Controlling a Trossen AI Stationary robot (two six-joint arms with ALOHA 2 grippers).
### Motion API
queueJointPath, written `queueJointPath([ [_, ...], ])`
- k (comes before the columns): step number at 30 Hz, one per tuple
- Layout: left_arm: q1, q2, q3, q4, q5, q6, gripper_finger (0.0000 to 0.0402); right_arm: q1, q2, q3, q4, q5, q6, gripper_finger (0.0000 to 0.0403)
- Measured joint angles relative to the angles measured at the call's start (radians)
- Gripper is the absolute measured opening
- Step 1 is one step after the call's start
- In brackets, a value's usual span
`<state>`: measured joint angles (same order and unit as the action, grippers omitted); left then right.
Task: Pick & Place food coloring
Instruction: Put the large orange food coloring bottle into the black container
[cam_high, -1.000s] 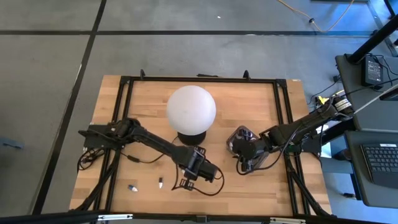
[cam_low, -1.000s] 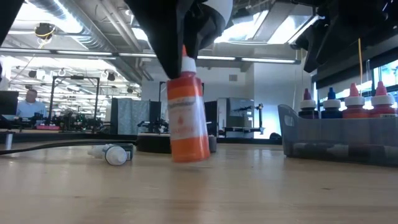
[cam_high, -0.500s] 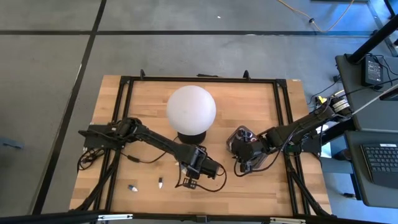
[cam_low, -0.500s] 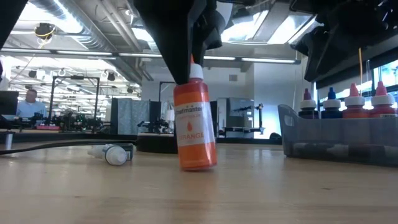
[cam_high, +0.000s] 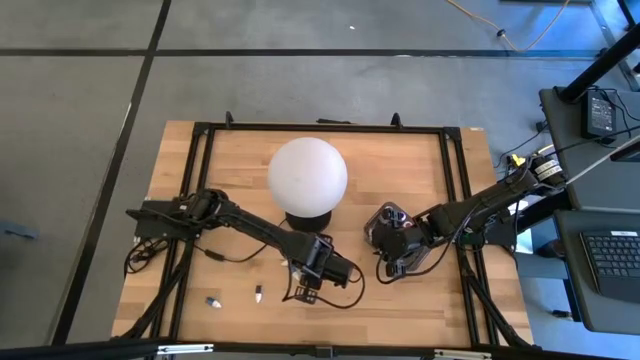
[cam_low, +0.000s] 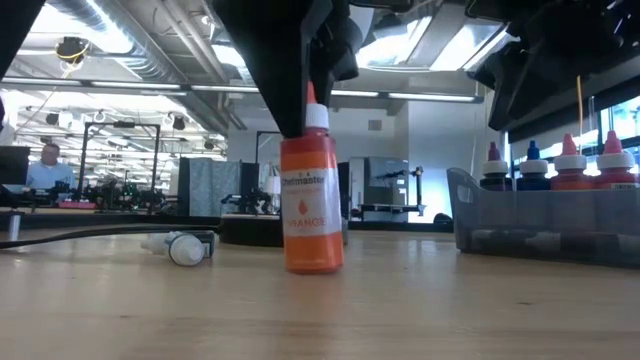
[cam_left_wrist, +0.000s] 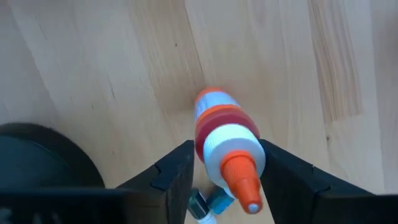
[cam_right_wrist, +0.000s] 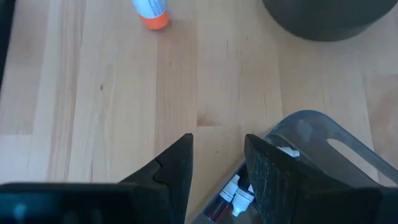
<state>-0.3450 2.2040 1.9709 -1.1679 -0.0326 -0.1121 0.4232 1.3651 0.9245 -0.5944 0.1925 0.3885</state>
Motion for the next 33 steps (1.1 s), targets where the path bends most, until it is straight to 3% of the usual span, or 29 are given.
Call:
queueJointPath([
  [9, 0.001, -0.033, -0.002, 0.030, -0.021, -0.006, 0.0212, 0.000, 0.000, 0.000, 0.009, -0.001, 0.000, 0.0147],
  [15, -0.002, -0.106, -0.002, -0.002, -0.021, -0.046, 0.0219, 0.000, 0.000, 0.000, 0.035, 0.006, -0.006, 0.0147],
  [21, -0.081, -0.223, -0.018, -0.021, -0.166, -0.070, 0.0215, 0.000, 0.017, 0.000, 0.167, 0.088, -0.091, 0.0147],
  [25, -0.148, -0.342, -0.175, 0.138, -0.249, -0.068, 0.0218, 0.001, 0.064, 0.000, 0.330, 0.082, -0.215, 0.0147],
  [33, -0.198, -0.699, -0.706, 0.694, -0.230, -0.064, 0.0215, 0.001, 0.210, 0.002, 0.643, 0.000, -0.413, 0.0147],
])
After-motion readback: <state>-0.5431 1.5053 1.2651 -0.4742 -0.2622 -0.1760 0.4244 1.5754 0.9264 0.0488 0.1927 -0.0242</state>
